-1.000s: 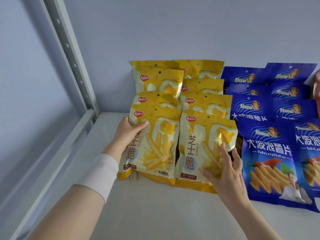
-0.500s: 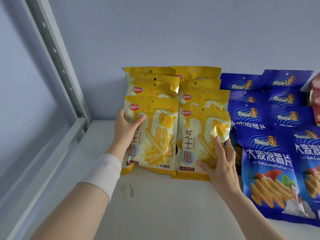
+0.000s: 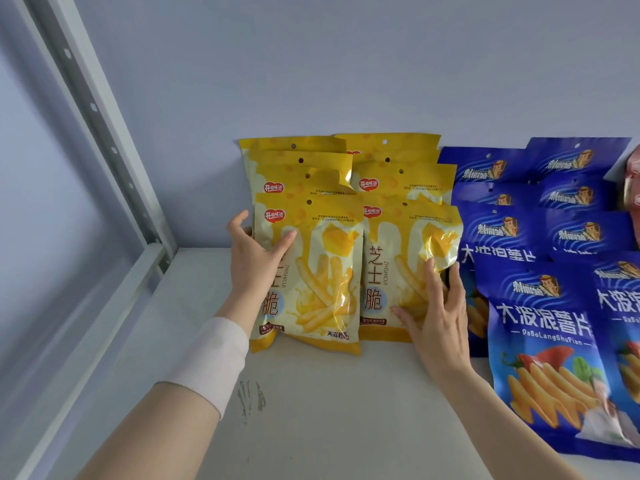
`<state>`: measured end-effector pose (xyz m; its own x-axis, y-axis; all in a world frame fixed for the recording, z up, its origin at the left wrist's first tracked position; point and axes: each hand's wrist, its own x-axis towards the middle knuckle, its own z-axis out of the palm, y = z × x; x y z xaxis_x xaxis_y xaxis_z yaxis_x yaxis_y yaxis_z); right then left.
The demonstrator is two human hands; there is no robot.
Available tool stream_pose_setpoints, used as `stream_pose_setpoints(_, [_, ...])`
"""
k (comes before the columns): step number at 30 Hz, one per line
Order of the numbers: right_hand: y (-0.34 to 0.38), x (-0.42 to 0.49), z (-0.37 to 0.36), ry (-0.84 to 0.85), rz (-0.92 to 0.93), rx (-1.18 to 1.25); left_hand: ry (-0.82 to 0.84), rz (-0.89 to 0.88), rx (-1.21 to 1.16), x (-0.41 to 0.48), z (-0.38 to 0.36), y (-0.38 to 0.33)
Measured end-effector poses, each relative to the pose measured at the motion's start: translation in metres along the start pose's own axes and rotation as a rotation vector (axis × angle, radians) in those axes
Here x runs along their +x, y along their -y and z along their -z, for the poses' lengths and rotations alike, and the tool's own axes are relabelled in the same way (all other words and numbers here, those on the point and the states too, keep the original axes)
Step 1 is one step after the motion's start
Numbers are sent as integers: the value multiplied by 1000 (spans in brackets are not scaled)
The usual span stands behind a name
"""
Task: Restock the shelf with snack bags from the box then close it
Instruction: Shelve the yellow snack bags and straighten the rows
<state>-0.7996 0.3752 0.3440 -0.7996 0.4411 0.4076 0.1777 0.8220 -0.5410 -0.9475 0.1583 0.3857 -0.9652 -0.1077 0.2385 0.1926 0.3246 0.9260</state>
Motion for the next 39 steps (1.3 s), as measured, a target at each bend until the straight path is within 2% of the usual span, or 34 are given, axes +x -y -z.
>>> stream_pose_setpoints(3, [-1,-2,-5,-41,21,-27,-15,-90,79,-3,-3,-1])
stream_pose_setpoints(8, [-1,-3,-7,-54,45,-8,-165,-148,207,-7,-9,-5])
stream_pose_setpoints(10, [-2,-3,-8,-48,42,-4,-173,-158,236,-8,-11,-6])
stream_pose_setpoints(16, [-3,-3,-7,-33,31,0,-52,138,-32,0,-7,-8])
stream_pose_setpoints(24, [-2,-3,-7,-25,23,5,50,202,-343,10,6,-4])
stream_pose_setpoints(28, [-2,-3,-6,-32,36,8,74,149,-274,21,9,-5])
stream_pose_setpoints(33, [-3,0,-4,-19,58,-9,6,5,-143,26,5,-10])
stream_pose_setpoints(39, [-2,12,-4,16,96,-53,-99,-70,-98,21,-5,-5])
